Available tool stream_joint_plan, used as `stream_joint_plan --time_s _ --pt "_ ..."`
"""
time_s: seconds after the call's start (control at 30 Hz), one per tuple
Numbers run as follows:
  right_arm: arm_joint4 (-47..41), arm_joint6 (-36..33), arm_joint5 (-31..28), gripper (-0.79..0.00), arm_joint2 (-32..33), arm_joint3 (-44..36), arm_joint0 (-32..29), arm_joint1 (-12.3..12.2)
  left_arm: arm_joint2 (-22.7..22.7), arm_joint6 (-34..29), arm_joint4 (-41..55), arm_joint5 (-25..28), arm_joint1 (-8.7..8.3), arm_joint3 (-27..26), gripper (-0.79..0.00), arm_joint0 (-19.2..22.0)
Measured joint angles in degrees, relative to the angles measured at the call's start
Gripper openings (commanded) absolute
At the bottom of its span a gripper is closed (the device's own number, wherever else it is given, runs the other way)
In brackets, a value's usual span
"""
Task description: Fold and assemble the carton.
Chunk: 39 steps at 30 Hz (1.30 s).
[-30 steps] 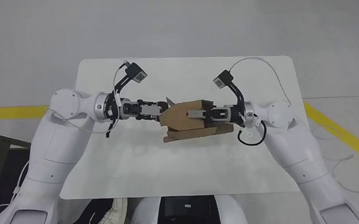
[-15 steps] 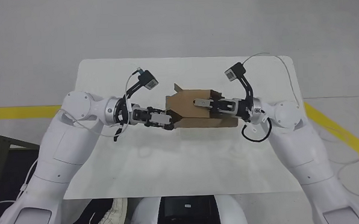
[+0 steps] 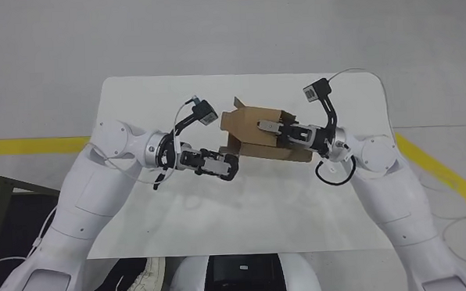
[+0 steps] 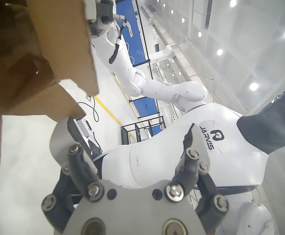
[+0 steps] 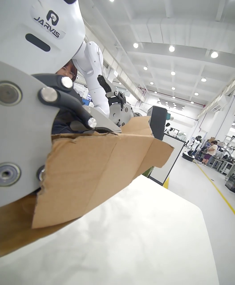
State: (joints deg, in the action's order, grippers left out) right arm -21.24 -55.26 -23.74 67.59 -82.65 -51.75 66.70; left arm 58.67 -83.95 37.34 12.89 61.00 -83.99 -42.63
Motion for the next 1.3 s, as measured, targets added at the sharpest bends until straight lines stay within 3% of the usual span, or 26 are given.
stream_joint_plan --time_s 0.5,1.3 --pt "0.2 1.3 0.2 -0.785 -2.5 -2.2 -1.1 0.4 -1.8 -1.2 1.7 -0.1 0.86 2.3 0.000 1.5" --pt "1.9 3.8 -1.2 -0.785 -2.9 -2.8 -1.5 0.6 0.4 -0.7 0.5 -0.5 0.53 1.2 0.000 0.4"
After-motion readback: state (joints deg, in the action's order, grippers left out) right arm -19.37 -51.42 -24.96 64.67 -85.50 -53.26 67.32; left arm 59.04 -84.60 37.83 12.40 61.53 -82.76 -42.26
